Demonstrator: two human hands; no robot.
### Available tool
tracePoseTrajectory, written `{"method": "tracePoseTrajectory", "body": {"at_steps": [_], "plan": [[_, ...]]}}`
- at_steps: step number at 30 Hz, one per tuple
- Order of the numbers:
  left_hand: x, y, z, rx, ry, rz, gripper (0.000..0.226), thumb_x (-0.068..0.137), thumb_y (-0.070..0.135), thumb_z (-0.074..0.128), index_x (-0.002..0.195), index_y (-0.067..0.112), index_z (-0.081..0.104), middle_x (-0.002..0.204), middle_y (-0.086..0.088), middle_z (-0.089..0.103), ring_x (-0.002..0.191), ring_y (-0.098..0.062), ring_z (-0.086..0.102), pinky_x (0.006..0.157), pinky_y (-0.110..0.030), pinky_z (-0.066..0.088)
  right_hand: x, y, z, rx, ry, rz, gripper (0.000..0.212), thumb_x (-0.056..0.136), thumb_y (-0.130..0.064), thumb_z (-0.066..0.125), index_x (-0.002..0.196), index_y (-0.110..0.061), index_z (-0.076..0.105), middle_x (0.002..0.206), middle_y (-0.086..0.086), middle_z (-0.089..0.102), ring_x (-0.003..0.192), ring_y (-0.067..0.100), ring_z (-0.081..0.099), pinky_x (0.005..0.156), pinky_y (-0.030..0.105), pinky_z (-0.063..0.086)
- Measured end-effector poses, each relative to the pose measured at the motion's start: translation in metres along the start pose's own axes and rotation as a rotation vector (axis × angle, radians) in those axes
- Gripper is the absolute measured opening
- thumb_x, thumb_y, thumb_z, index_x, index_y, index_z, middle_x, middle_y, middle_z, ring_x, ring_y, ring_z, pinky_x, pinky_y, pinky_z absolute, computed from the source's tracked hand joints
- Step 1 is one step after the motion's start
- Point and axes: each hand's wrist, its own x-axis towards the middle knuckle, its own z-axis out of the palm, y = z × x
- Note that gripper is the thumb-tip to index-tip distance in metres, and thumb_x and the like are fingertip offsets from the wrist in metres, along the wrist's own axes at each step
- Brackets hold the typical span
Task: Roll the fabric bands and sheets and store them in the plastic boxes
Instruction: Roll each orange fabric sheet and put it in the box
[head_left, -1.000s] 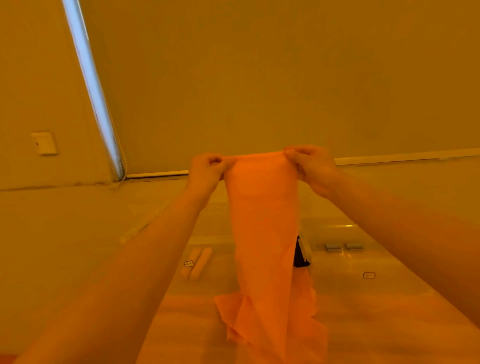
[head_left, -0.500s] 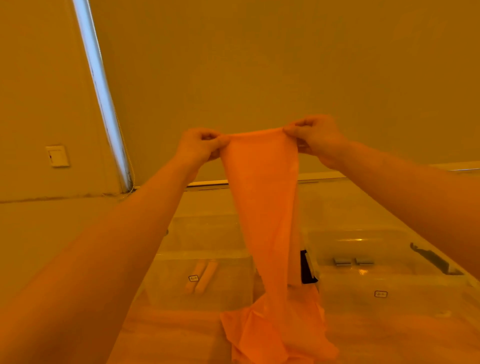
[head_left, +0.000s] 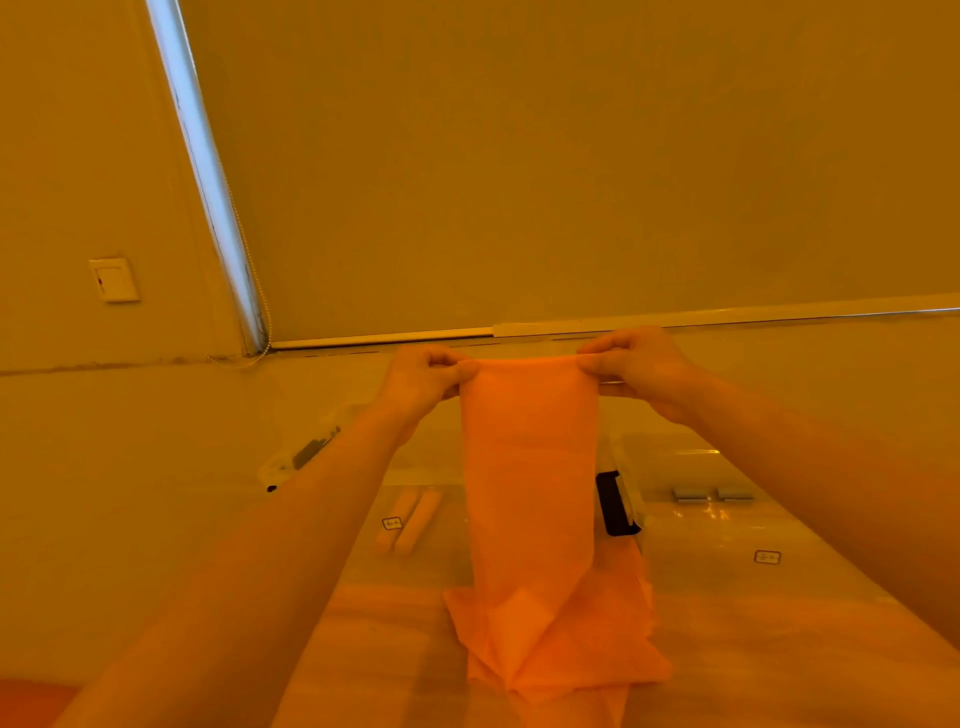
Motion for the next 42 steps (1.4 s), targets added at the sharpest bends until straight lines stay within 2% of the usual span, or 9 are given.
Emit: {"method": "tracePoseTrajectory", "body": {"at_steps": [12,17,22,25,28,31,34,39,42], "plan": [[-0.006,-0.043,0.032,-0.130,-0.044,-0.074,0.006,0.086,0.010,0.067,0.088,0.015,0.070,0.085,0.000,0.069,0.080,-0.010,0.065,0.068,-0.017,0.053,-0.006,0.047,-0.007,0.064,0.048,0.059,0.017,0.089,-0.004,0.061,0.105,-0.009,0.064,0.101,0.006,0.064,0.092,0.018,0.063,0.082,0.029,0.052],[-0.051,-0.083,0.045,-0.147,-0.117,-0.164,0.006,0.086,0.012,0.067,0.086,0.018,0.070,0.089,0.000,0.071,0.086,-0.014,0.067,0.073,-0.020,0.055,-0.042,0.095,-0.005,0.076,0.036,0.143,0.020,0.088,-0.005,0.063,0.108,-0.010,0.065,0.104,0.008,0.066,0.094,0.018,0.064,0.072,0.022,0.053],[-0.099,-0.126,0.056,-0.124,-0.161,-0.318,0.005,0.084,0.014,0.070,0.084,0.018,0.070,0.083,0.009,0.068,0.089,-0.013,0.066,0.074,-0.020,0.054,-0.085,0.146,0.000,0.063,0.013,0.234,0.016,0.087,-0.005,0.065,0.101,-0.012,0.068,0.108,0.015,0.066,0.098,0.023,0.063,0.080,0.031,0.054],[-0.129,-0.153,0.062,-0.104,-0.201,-0.401,0.002,0.084,0.013,0.070,0.085,0.015,0.070,0.087,0.000,0.070,0.086,-0.016,0.066,0.076,-0.025,0.056,-0.113,0.177,0.004,0.026,-0.024,0.353,0.020,0.087,-0.007,0.065,0.107,-0.011,0.065,0.110,0.013,0.066,0.101,0.025,0.063,0.088,0.038,0.054],[-0.151,-0.174,0.070,-0.062,-0.211,-0.399,0.006,0.085,0.013,0.070,0.086,0.007,0.072,0.083,-0.011,0.072,0.073,-0.023,0.068,0.065,-0.035,0.058,-0.135,0.197,0.010,-0.014,-0.019,0.446,0.022,0.087,-0.011,0.067,0.108,-0.016,0.064,0.111,0.007,0.064,0.099,0.022,0.062,0.076,0.031,0.054],[-0.161,-0.189,0.080,0.043,-0.185,-0.354,0.004,0.083,0.012,0.072,0.081,0.008,0.071,0.078,-0.006,0.070,0.069,-0.019,0.066,0.056,-0.024,0.054,-0.149,0.210,0.012,-0.072,0.001,0.436,0.016,0.087,-0.008,0.066,0.102,-0.014,0.066,0.107,0.007,0.062,0.088,0.021,0.063,0.052,0.019,0.050],[-0.161,-0.198,0.087,0.116,-0.185,-0.311,0.010,0.081,0.013,0.074,0.075,0.018,0.068,0.075,0.004,0.066,0.067,-0.008,0.061,0.054,-0.013,0.048,-0.151,0.220,0.012,-0.074,-0.004,0.442,0.014,0.086,-0.003,0.065,0.098,-0.011,0.066,0.105,0.011,0.063,0.089,0.022,0.065,0.058,0.022,0.053],[-0.147,-0.203,0.091,0.193,-0.207,-0.304,0.017,0.080,0.011,0.074,0.075,0.023,0.064,0.071,0.003,0.064,0.060,-0.009,0.061,0.050,-0.021,0.048,-0.134,0.227,0.012,-0.177,0.027,0.412,0.009,0.085,-0.011,0.068,0.095,-0.010,0.068,0.094,0.007,0.069,0.084,0.018,0.067,0.061,0.022,0.052],[-0.134,-0.206,0.091,0.199,-0.136,-0.278,0.012,0.080,0.010,0.074,0.082,0.020,0.066,0.078,0.002,0.064,0.066,-0.010,0.061,0.051,-0.016,0.047,-0.115,0.232,0.014,-0.208,0.126,0.413,0.008,0.089,-0.012,0.063,0.097,-0.010,0.066,0.087,0.007,0.067,0.074,0.018,0.065,0.060,0.023,0.053]]}}
